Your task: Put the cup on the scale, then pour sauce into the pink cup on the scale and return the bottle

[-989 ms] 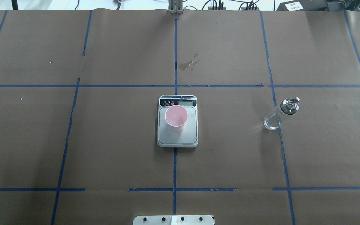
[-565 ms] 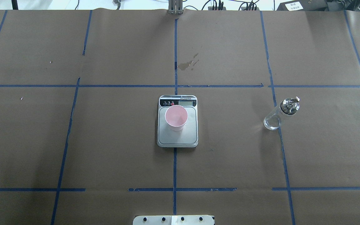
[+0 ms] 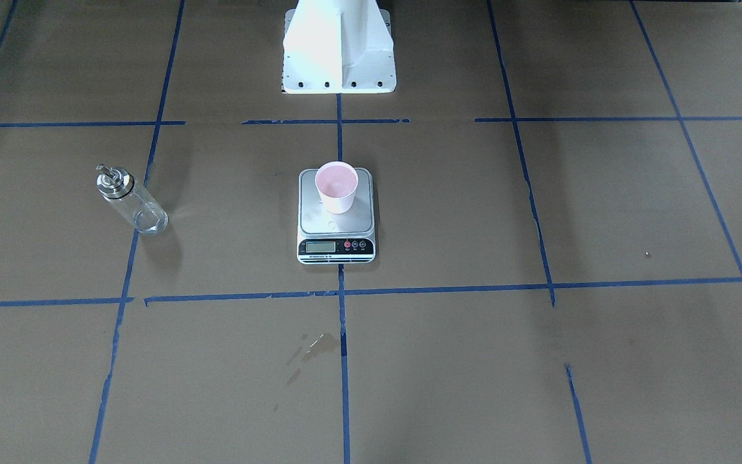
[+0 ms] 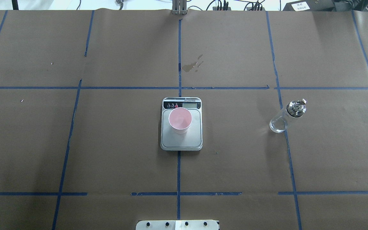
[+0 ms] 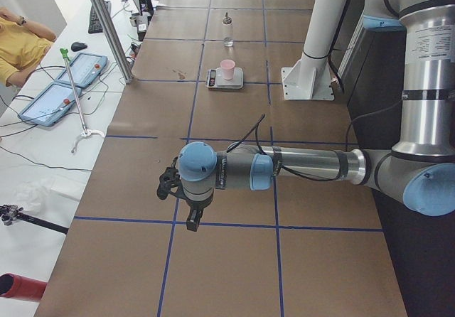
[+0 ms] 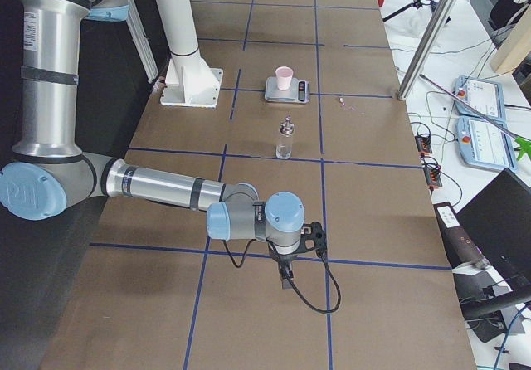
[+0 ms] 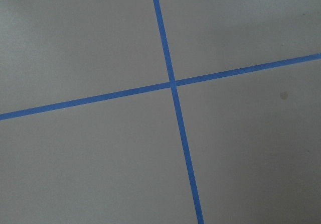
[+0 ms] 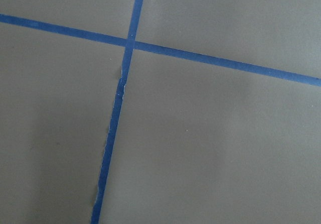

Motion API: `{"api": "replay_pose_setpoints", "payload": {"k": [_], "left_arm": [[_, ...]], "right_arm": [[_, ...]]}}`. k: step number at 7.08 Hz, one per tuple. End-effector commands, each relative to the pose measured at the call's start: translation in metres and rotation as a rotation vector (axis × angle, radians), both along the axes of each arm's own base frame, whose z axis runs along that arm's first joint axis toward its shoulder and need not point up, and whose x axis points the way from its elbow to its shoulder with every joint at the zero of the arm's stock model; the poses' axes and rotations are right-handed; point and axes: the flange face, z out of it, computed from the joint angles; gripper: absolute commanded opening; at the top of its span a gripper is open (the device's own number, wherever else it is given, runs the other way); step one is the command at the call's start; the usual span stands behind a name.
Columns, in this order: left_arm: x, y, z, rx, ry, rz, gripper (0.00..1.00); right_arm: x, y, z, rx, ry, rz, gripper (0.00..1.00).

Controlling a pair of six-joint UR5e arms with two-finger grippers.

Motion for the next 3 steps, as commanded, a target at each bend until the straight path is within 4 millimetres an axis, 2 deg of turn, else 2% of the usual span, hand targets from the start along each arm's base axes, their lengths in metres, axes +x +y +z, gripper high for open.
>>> {"api": "replay_pose_setpoints", "payload": {"k": [1,3], "left_arm": [[0.0006,-0.0001,0.0009,-0.003,-0.001,0.0,1.0],[0.0006,0.0,0.0017,-0.006,-0.002,-0.001,1.0]], "right_arm": [[-0.0013,0.0,0.0,-0.002,-0.005,-0.001,1.0],[-0.0021,0.0002,0.0008,-0.005,-0.006,-0.003,1.0]]}}
